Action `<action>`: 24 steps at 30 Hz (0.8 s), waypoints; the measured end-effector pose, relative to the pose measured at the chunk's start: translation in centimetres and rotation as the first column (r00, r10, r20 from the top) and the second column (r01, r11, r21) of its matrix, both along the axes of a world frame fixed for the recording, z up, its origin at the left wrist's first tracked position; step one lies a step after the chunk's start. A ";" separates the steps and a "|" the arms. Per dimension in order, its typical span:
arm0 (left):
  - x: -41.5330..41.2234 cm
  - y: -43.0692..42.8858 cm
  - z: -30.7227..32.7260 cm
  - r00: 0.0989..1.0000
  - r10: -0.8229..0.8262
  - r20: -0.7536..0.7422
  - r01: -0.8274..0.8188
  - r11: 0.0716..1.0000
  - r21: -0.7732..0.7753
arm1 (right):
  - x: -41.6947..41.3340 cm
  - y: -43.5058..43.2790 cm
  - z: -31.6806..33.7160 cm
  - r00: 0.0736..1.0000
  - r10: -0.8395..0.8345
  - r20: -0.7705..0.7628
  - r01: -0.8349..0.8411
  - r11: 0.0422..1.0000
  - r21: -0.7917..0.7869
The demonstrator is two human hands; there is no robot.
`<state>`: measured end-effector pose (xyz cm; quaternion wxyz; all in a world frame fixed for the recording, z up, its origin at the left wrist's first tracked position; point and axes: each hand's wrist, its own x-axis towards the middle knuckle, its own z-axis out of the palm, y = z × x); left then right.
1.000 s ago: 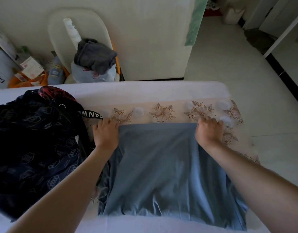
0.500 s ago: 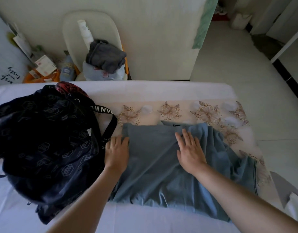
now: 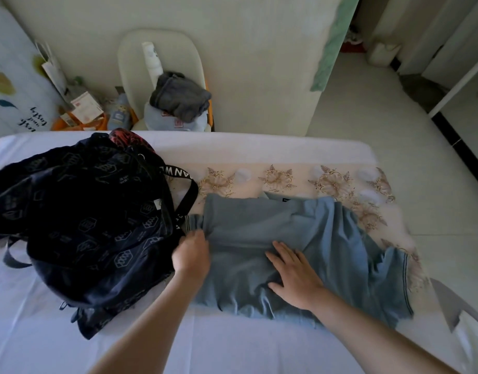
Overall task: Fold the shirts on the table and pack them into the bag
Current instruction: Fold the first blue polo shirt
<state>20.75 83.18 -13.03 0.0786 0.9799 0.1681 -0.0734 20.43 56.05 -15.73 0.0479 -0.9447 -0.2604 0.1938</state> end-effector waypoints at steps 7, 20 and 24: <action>6.9 -0.8 0.3 0.957 -0.288 0.042 0.286 0.957 0.056 | 6.8 -1.0 1.8 0.962 -0.204 0.181 0.154 0.955 0.254; 16.2 3.4 -1.5 0.938 -0.306 0.163 0.307 0.952 0.024 | 17.2 -5.2 0.3 0.850 -0.503 0.160 0.455 0.852 0.261; 13.9 1.2 -1.0 0.925 -0.186 0.332 0.194 0.981 0.008 | 15.2 -3.9 0.1 0.765 -0.558 0.322 0.465 0.825 0.322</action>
